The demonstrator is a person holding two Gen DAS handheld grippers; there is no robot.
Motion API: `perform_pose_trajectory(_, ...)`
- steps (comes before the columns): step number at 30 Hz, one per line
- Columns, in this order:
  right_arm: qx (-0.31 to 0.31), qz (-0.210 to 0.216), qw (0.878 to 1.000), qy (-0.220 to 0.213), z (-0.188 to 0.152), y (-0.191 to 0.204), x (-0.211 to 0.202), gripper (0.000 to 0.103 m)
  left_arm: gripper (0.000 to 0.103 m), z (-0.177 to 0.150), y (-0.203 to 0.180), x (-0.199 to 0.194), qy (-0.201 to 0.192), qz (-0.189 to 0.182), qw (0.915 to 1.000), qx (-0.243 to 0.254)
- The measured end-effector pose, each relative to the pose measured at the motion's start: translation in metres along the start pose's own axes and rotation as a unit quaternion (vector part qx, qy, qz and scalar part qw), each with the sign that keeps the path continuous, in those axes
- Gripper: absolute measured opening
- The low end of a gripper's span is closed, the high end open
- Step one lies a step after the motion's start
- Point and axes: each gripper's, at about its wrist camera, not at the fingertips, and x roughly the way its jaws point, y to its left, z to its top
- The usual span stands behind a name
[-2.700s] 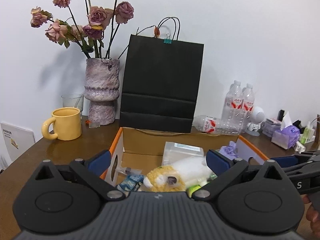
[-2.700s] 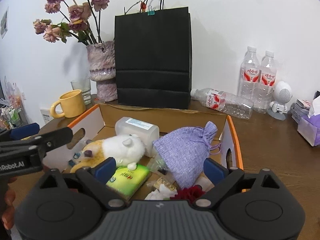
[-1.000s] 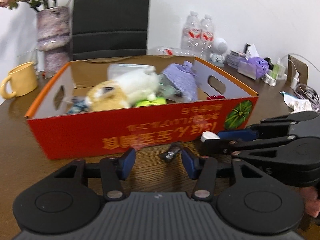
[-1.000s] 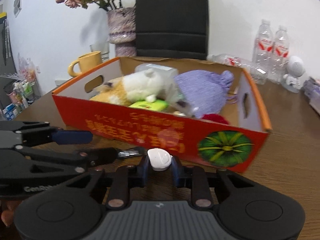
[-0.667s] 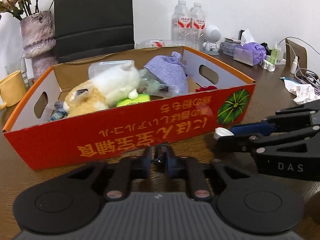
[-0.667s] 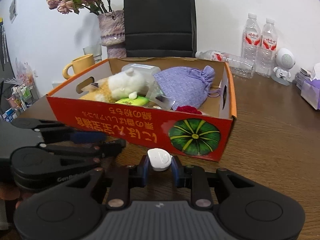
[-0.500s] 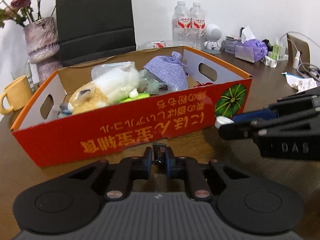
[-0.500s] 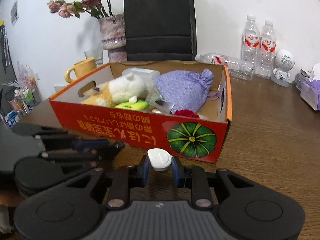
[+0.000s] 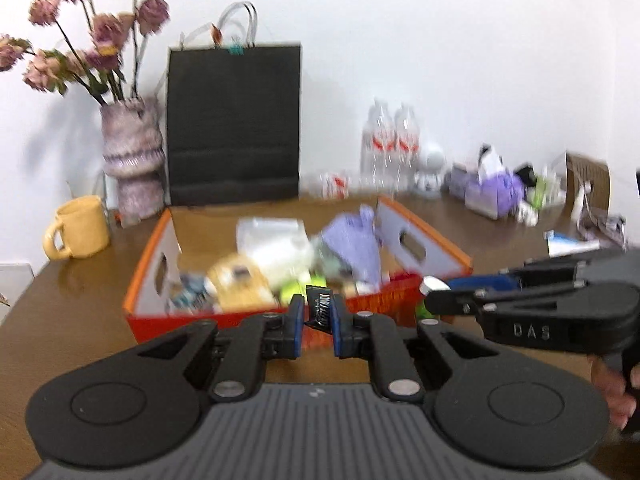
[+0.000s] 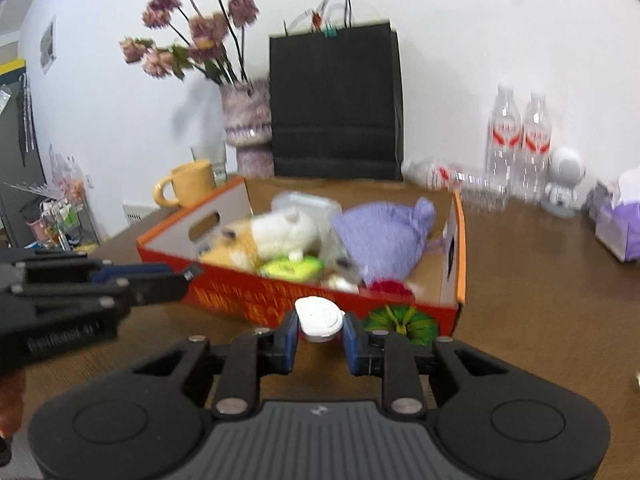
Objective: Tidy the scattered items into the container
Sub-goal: 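Carry the dark candy and white puck into the box and open both tools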
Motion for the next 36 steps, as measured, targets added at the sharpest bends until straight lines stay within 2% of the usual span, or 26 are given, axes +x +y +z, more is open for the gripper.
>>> perform_pose_trajectory(6, -0.001, -0.006, 0.999, -0.034, 0.034, 0.006, -0.01, 0.023, 0.014, 0.03, 0.012, -0.007, -0.041, 0.016, 0.999, -0.011)
perform_pose_trajectory(13, 0.027, -0.014, 0.998, -0.046, 0.063, -0.004, 0.004, 0.023, 0.014, 0.045, 0.027, 0.017, -0.048, 0.019, 0.998, -0.036)
perform_pose_trajectory(25, 0.024, -0.043, 0.999, 0.013, 0.058, -0.023, 0.073, 0.023, 0.014, 0.037, 0.057, 0.09, -0.011, 0.023, 0.9974, -0.067)
perform_pose_trajectory(32, 0.016, -0.055, 0.998, 0.038, 0.053, -0.031, 0.101, 0.023, 0.016, 0.029, 0.068, 0.126, 0.011, 0.04, 0.9968, -0.069)
perform_pose_trajectory(34, 0.018, -0.048, 0.997, 0.049, 0.052, -0.033, 0.108, 0.025, 0.027, 0.025, 0.069, 0.133, 0.018, 0.044, 0.9971, -0.06)
perform_pose_trajectory(35, 0.019, -0.042, 0.998, 0.053, 0.052, -0.034, 0.11, 0.029, 0.045, 0.023, 0.069, 0.135, 0.02, 0.044, 0.9972, -0.056)
perform_pose_trajectory(36, 0.02, -0.037, 0.998, 0.055, 0.051, -0.034, 0.111, 0.041, 0.055, 0.021, 0.069, 0.135, 0.018, 0.046, 0.9973, -0.055)
